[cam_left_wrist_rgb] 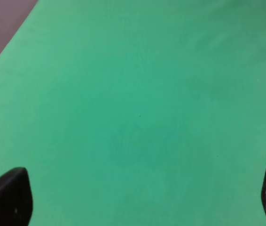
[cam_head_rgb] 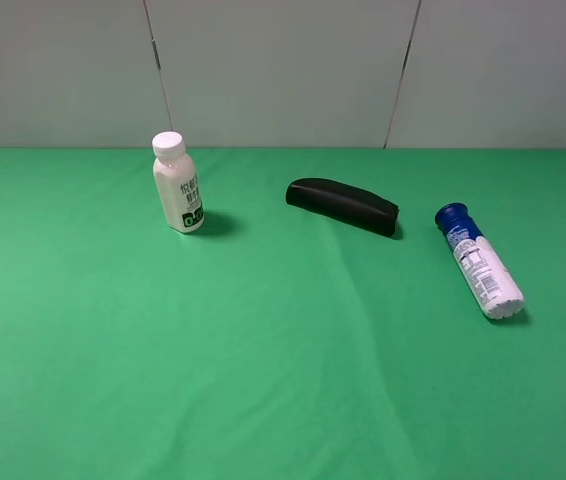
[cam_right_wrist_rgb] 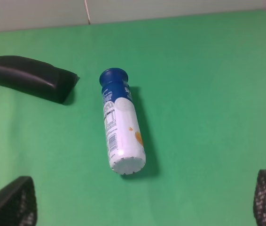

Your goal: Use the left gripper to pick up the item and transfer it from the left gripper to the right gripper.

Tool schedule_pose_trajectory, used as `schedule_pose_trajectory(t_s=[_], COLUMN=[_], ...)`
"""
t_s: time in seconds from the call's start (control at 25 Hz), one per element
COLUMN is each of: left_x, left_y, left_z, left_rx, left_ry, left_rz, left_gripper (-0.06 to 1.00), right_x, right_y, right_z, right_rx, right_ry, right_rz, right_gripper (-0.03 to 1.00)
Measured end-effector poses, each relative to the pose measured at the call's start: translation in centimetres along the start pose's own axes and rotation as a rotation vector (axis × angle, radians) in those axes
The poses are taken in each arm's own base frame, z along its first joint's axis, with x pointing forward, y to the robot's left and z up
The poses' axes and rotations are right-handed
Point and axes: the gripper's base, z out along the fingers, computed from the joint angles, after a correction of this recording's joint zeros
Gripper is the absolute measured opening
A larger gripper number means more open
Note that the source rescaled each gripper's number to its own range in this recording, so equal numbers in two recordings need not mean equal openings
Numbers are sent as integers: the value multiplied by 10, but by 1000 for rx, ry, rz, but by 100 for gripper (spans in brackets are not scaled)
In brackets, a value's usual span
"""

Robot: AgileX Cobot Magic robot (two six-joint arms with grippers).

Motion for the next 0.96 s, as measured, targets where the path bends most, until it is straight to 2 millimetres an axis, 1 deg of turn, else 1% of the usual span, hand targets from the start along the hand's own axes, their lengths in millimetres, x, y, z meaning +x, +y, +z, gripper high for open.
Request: schedule_pose_trajectory(t_s=[0.96], left_x=[0], left_y=[0], left_z=[0], left_rx=[0], left_ry=[0], left_rz=[0], left_gripper=[98], right_x=[0], right_y=[0], right_z=[0], right_rx=[-1], right_ry=[-1], right_rz=[0], right_gripper=[100])
